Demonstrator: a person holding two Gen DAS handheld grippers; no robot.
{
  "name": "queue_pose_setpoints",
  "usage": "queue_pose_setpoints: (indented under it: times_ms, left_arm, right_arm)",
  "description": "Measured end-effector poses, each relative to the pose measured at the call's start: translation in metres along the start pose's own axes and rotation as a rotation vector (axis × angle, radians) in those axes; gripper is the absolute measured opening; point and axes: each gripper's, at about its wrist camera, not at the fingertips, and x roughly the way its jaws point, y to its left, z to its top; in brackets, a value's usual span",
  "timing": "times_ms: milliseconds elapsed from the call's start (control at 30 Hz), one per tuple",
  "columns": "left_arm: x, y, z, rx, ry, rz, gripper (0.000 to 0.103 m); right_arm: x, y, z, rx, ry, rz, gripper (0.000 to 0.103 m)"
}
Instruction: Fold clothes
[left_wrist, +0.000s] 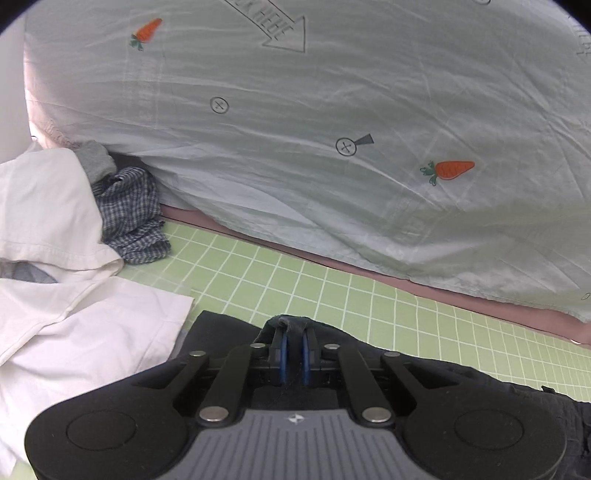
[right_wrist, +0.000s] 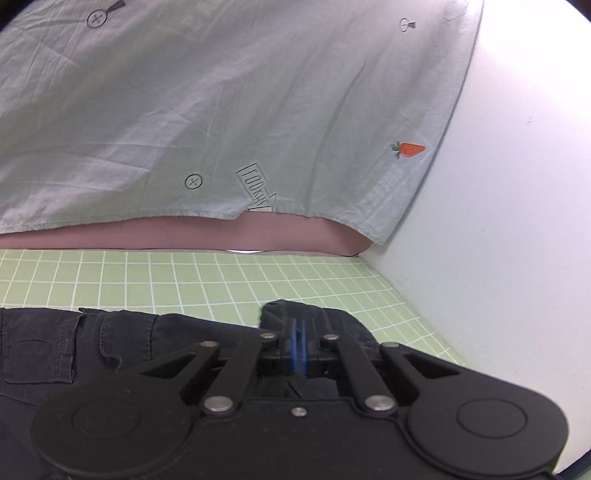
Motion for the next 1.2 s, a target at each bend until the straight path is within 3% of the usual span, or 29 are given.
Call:
queue_pose_setpoints:
  times_ms: [100, 200, 333, 533, 667, 967, 1200]
  left_arm:
    - [-0.045, 0.020, -0.030, -0.015, -0.022, 0.024, 0.009]
    - [-0.078, 0.030, -0.064, -0.026, -0.016, 0.072, 0.009]
    - [-0.098, 0.054, -0.115, -0.137, 0.087, 0.110, 0.009]
    - [-0.097, 0.088, -0.183, -0.297, 0.258, 0.133, 0.009]
    - [-0.087, 0.084, -0.182, -0.299, 0.272, 0.173, 0.009]
    - [-0.049, 0.077, -0.163, -0.266, 0.366, 0.242, 0.009]
    - [-0.021, 0.069, -0.154, -0.228, 0.428, 0.291, 0.010]
  right_arm:
    - [-0.021, -0.033, -0.008, 0.036, -0.005, -0.027, 0.000]
    - [-0.032, -0.068, -0.016, 0.142, 0.053, 0.036, 0.000]
    - [-0.047, -0.073, -0.040, 0.141, 0.073, 0.092, 0.000]
    - [-0.059, -0.056, -0.062, 0.108, 0.128, 0.191, 0.001]
    - [-0.053, -0.048, -0.060, 0.098, 0.141, 0.225, 0.006]
    - [0.001, -0.033, -0.004, 0.165, 0.111, 0.218, 0.043]
    - [0.066, -0.013, 0.031, 0.240, 0.169, 0.195, 0.067]
